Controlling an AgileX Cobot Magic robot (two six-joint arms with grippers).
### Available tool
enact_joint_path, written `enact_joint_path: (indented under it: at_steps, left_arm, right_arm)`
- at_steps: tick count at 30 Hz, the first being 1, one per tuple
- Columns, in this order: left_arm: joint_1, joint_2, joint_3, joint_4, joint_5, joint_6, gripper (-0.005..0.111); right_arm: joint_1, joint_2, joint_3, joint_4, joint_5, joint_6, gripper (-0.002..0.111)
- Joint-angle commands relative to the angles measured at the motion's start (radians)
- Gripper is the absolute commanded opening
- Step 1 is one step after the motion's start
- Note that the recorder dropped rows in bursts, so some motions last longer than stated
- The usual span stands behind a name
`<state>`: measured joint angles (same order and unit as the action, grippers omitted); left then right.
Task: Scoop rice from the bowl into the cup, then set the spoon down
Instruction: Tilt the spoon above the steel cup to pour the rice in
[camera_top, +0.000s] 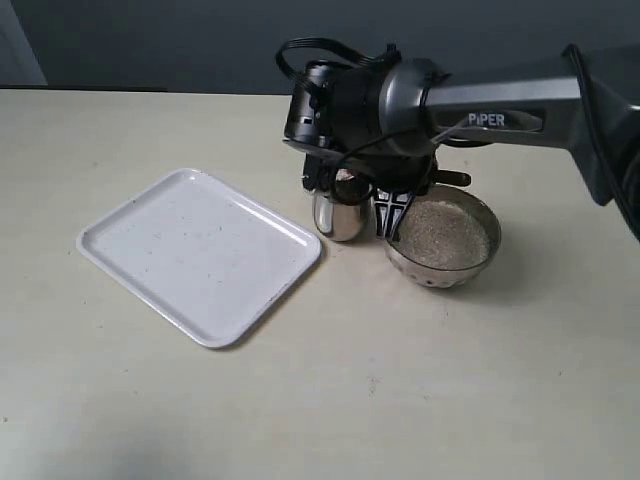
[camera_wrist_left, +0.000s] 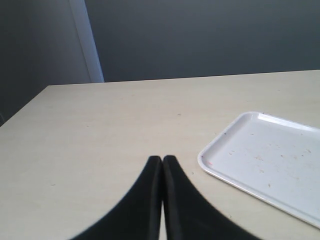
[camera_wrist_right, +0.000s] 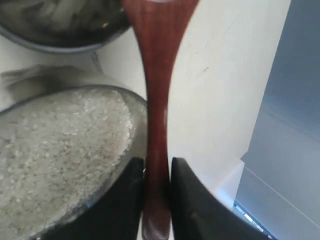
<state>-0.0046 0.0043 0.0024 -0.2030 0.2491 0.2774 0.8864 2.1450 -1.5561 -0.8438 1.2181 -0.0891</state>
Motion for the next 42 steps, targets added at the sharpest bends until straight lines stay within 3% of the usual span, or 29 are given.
enact_joint_path:
  at_steps: [1, 12, 20, 42]
  left_arm:
    - [-0.008, -0.004, -0.002, 0.003, -0.015, -0.005, 0.001]
    - [-0.005, -0.004, -0.002, 0.003, -0.015, -0.005, 0.001]
    - [-0.005, -0.004, -0.002, 0.003, -0.015, -0.005, 0.001]
    - [-0.005, -0.004, -0.002, 0.003, -0.015, -0.005, 0.001]
  right_arm:
    - [-0.001, -0.001, -0.003, -0.022, 0.003, 0.015, -0.001]
    - [-0.001, -0.011, -0.001, -0.020, 0.003, 0.021, -0.001]
    - [-0.003, -0.045, 0.095, -0.062, 0.003, 0.059, -0.001]
    - [0.011, -0.060, 0.095, -0.193, 0.003, 0.095, -0.001]
